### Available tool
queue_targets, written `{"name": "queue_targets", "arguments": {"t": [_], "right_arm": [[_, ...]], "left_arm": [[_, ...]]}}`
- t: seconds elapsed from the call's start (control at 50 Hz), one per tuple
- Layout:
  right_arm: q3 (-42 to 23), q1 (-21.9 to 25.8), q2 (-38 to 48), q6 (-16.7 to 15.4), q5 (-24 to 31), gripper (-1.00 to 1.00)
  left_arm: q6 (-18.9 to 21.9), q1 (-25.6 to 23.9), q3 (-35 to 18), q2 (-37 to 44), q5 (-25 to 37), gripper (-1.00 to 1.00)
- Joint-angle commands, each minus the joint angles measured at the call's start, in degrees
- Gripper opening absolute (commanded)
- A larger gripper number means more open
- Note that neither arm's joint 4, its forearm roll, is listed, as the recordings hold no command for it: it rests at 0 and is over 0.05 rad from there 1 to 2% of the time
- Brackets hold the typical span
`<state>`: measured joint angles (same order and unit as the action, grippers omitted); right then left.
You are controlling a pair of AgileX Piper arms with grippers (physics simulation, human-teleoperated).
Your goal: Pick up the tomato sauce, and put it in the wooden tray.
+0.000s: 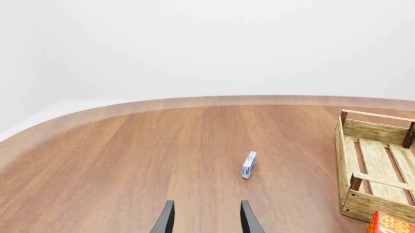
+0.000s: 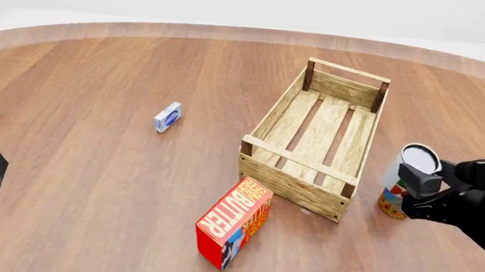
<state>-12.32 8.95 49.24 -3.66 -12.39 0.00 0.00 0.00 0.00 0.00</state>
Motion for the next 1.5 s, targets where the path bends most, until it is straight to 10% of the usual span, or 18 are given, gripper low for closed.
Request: {"name": "queue_targets", "arguments": {"t": [0.02,1.5], "right_arm": [[-1.93,-0.12,-5.81,0.49,5.26,-1.00],[-15.50,3.24,6.69,-3.05,2.29,-1.00]], "left_arm": [[0.00,0.00,0.00,0.00,0.00,1.00],[0.00,0.00,0.00,0.00,0.00,1.00]]}}
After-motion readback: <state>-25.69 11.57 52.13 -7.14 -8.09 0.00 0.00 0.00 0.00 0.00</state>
